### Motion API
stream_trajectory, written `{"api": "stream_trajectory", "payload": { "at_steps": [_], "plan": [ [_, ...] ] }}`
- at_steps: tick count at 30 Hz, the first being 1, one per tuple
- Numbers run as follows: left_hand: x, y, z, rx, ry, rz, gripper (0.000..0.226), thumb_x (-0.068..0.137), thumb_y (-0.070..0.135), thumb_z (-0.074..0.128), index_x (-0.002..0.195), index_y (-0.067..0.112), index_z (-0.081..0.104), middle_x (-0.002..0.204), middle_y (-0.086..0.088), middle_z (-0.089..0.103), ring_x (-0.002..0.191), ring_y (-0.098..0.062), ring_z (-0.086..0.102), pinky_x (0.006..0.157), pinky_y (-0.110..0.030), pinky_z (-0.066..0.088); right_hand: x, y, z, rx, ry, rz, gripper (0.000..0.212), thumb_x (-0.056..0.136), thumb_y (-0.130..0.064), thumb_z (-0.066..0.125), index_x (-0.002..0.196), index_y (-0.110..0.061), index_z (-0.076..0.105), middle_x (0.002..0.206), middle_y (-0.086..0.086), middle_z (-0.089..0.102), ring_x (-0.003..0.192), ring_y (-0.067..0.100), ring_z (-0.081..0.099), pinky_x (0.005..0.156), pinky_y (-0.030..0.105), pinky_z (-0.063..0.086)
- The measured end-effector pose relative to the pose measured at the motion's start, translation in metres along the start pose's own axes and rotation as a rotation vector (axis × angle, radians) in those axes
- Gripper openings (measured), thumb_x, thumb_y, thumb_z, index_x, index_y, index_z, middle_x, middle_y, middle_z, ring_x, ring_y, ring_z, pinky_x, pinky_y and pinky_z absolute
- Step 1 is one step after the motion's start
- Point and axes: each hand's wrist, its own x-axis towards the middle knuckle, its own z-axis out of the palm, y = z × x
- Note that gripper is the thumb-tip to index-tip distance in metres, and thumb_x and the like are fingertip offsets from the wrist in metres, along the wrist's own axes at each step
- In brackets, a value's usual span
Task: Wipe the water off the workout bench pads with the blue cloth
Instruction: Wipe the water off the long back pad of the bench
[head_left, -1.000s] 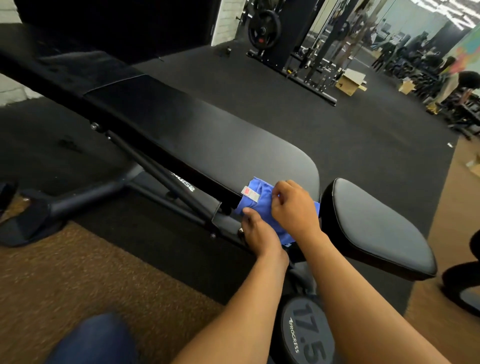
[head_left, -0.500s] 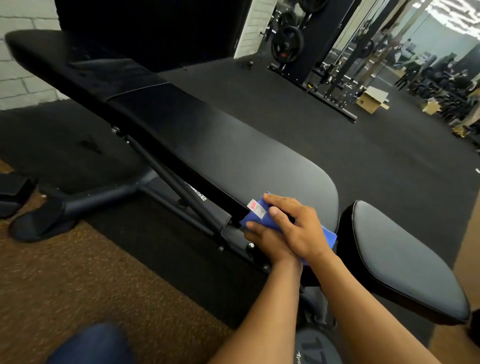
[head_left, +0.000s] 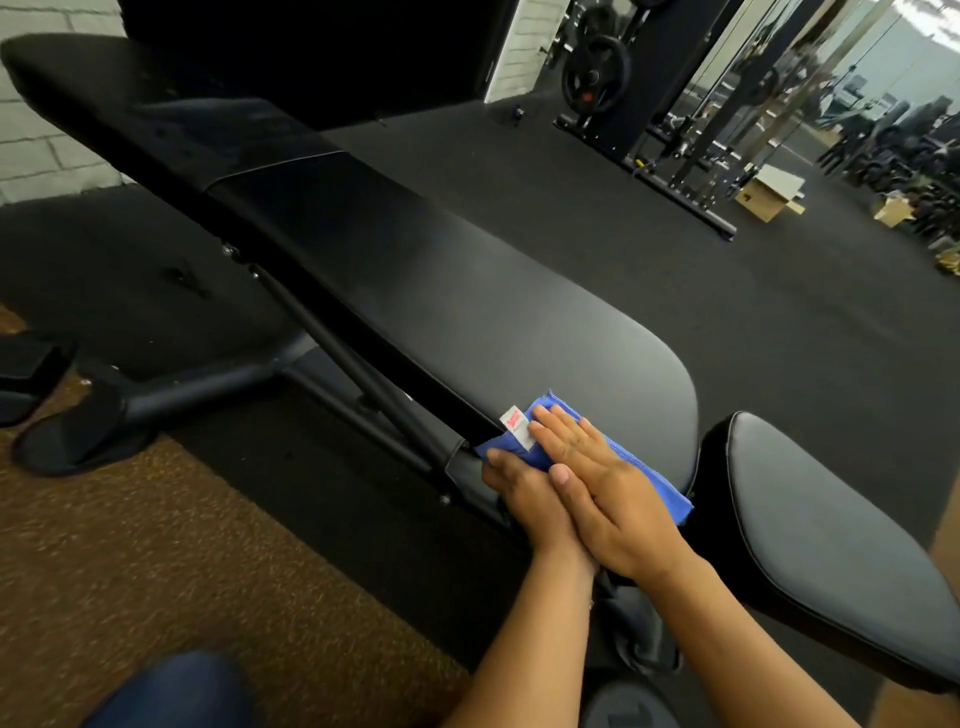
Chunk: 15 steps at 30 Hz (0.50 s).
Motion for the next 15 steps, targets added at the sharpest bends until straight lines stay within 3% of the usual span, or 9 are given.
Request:
{"api": "stream_trajectory", "payload": {
  "at_steps": [2,6,9,12,15],
  "plan": [
    [0.006,0.005,0.0,-0.003,0.003,0.048,0.063,0.105,0.05,0.034,0.14,-0.002,0.044,0.122,-0.018,0.061,0.097,-0.023,0.067,0.074,-0.017,0.055,0.008,0.0,0.002,-0.02,-0.035,-0.016,0.051,0.104,-0.032,0.03,0.152,-0.015,0.037,0.161,0.001,0.032,0.152,0.007,0.02,0.125,0.035,0.013],
    [0.018,0.02,0.002,-0.034,0.025,-0.066,0.044,0.11,0.036,0.035,0.132,0.0,0.046,0.103,-0.013,0.062,0.075,-0.017,0.064,0.05,-0.012,0.049,0.028,-0.003,0.006,-0.035,-0.087,-0.028,0.054,0.104,-0.035,0.027,0.154,-0.016,0.032,0.163,0.002,0.029,0.153,0.008,0.017,0.126,0.036,0.012],
    [0.022,0.036,0.001,-0.024,0.016,-0.04,0.045,0.11,0.039,0.036,0.131,0.002,0.048,0.114,-0.02,0.064,0.08,-0.02,0.065,0.056,-0.016,0.053,0.039,-0.005,0.011,-0.042,-0.098,-0.04,0.056,0.104,-0.037,0.026,0.155,-0.014,0.032,0.163,0.003,0.028,0.153,0.009,0.015,0.126,0.036,0.011],
    [0.024,0.044,-0.001,-0.096,0.023,-0.067,0.047,0.108,0.047,0.037,0.129,0.008,0.055,0.119,-0.015,0.07,0.099,-0.028,0.073,0.08,-0.031,0.058,0.049,-0.006,0.012,0.001,-0.128,0.0,0.059,0.103,-0.039,0.024,0.155,-0.013,0.033,0.164,-0.001,0.026,0.153,0.005,0.012,0.126,0.031,0.008],
    [0.027,0.056,-0.002,-0.136,-0.008,-0.036,0.051,0.106,0.054,0.034,0.126,0.016,0.061,0.114,-0.01,0.075,0.097,-0.023,0.076,0.076,-0.032,0.058,0.06,-0.009,0.011,0.047,-0.173,0.02,0.055,0.105,-0.038,0.026,0.156,-0.016,0.03,0.164,-0.004,0.022,0.153,0.002,0.007,0.125,0.027,0.005]
  ]
}}
